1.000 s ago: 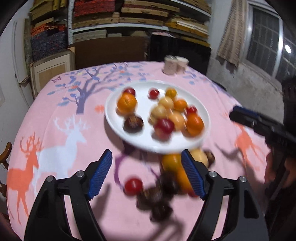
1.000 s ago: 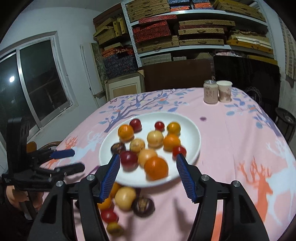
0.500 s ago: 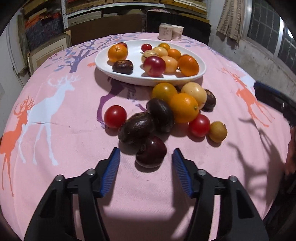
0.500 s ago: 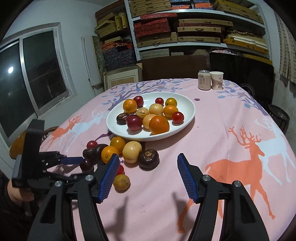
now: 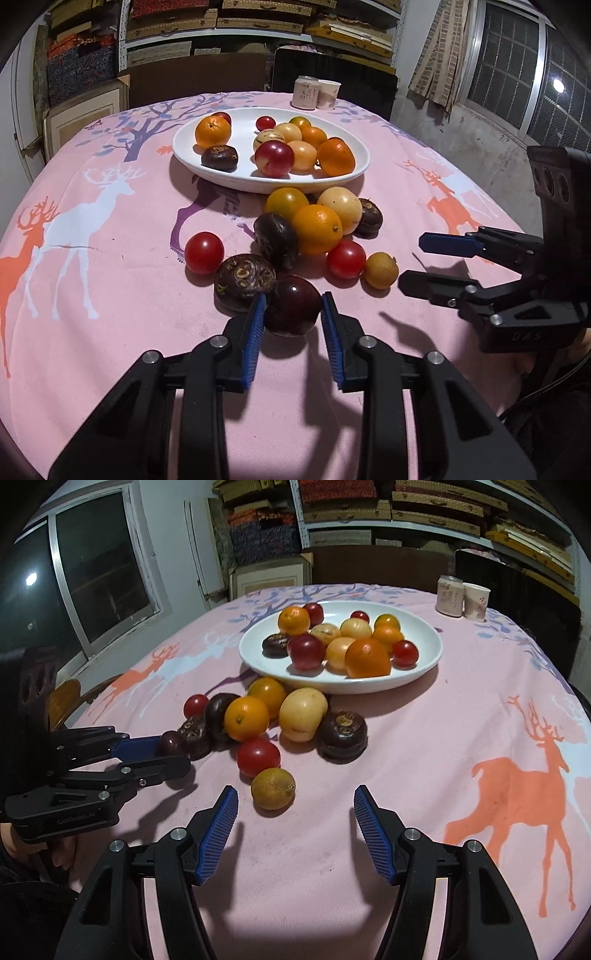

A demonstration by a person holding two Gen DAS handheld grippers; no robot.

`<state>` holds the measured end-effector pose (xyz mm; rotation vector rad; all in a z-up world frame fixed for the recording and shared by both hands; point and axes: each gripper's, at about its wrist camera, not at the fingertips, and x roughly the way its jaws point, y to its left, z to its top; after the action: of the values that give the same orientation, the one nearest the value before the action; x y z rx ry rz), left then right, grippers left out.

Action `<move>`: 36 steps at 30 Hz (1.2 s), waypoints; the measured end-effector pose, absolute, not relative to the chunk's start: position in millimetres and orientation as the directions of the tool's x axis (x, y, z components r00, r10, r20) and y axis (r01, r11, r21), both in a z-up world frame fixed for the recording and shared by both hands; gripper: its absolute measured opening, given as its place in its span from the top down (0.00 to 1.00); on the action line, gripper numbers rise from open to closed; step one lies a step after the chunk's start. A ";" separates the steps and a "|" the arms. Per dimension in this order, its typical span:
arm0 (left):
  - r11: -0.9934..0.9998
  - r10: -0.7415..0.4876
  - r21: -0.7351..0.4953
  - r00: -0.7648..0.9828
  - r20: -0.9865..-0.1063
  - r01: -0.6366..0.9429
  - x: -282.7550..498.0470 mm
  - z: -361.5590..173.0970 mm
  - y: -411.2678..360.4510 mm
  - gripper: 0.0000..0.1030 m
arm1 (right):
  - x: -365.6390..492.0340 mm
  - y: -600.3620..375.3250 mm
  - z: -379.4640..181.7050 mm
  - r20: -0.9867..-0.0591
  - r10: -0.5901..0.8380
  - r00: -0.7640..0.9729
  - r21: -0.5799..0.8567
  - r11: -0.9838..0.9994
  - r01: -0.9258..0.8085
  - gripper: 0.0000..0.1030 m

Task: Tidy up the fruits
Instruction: 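Grasp a dark red plum with the left tool while the right tool grasps a small yellow-green citrus, then carry both fruits over the white plate and open both tools to release them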

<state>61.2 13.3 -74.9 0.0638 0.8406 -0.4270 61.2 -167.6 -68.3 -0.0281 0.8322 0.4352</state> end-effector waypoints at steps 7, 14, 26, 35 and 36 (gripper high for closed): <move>0.904 -0.331 -0.075 0.579 -0.745 0.420 56.3 -80.2 3.0 0.71 | 72.0 -149.1 -70.5 -0.744 0.371 0.556 0.130 0.896 -0.424 0.52; 0.906 -0.337 -0.091 0.576 -0.745 0.413 58.0 -81.1 6.2 0.71 | 78.7 -143.1 -77.5 -0.769 0.395 0.503 0.161 0.880 -0.447 0.72; 0.905 -0.344 -0.100 0.574 -0.743 0.413 57.1 -80.6 6.7 0.71 | 59.5 -163.5 -64.6 -0.703 0.399 0.589 0.163 0.896 -0.412 0.72; 0.898 -0.387 -0.142 0.595 -0.704 0.416 61.7 -59.3 11.9 0.71 | 61.5 -191.0 -42.5 -0.627 0.431 0.649 0.226 0.898 -0.377 0.72; 0.899 -0.389 -0.144 0.601 -0.698 0.414 67.5 -50.8 11.3 0.71 | 63.7 -194.8 -34.3 -0.608 0.439 0.662 0.237 0.896 -0.377 0.72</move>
<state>67.5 11.3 -50.8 0.0342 0.8002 -0.4655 63.7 -194.8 -34.3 0.0934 0.7115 0.4619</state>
